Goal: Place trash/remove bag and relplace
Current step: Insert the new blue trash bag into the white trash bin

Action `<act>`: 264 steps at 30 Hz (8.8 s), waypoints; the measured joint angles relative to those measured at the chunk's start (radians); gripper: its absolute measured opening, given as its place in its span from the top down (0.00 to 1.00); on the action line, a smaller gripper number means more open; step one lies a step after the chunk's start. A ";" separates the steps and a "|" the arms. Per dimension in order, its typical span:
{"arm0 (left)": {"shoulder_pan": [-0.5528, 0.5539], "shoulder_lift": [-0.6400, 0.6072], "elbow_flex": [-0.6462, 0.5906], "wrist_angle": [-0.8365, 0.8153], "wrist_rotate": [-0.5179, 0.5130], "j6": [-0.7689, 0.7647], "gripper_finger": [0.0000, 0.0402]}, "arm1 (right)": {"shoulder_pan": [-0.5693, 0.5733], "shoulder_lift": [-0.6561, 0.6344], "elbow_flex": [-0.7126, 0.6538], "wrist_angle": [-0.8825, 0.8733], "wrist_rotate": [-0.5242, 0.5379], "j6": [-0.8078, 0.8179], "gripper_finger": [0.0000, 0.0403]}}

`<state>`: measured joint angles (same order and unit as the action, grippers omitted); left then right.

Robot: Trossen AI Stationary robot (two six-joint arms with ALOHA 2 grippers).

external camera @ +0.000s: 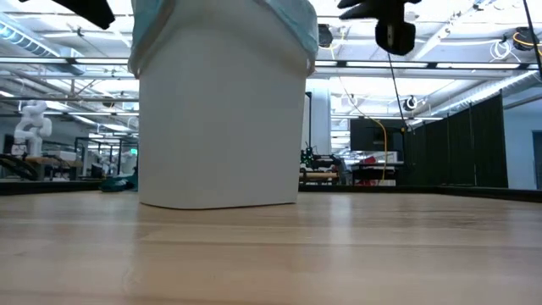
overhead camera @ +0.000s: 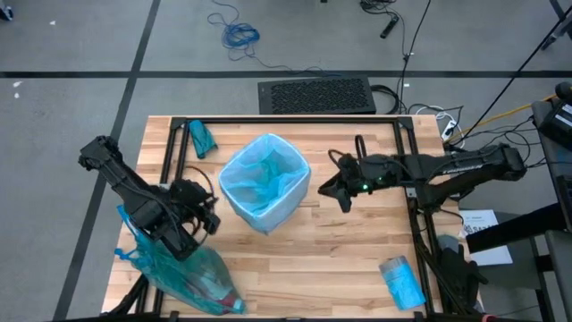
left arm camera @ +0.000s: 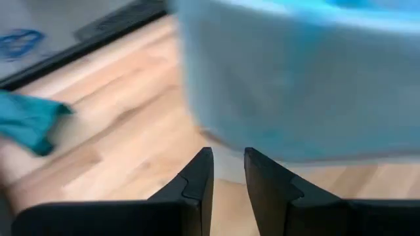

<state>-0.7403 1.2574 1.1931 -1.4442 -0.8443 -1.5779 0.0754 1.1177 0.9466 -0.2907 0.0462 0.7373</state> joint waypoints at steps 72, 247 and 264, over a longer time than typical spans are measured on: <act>0.179 -0.126 -0.053 0.563 -0.021 0.572 1.00 | -0.087 -0.007 0.000 0.264 0.188 -0.113 1.00; 0.550 -0.170 -0.034 0.695 0.465 0.894 1.00 | -0.009 -0.160 0.236 -0.235 0.262 -0.159 1.00; 0.625 0.075 -0.040 0.942 0.478 0.968 1.00 | -0.135 0.080 0.525 -0.491 0.010 -0.199 1.00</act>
<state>-0.1154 1.3328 1.1534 -0.5019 -0.3665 -0.6100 -0.0599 1.1978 1.4721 -0.7814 0.0557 0.5388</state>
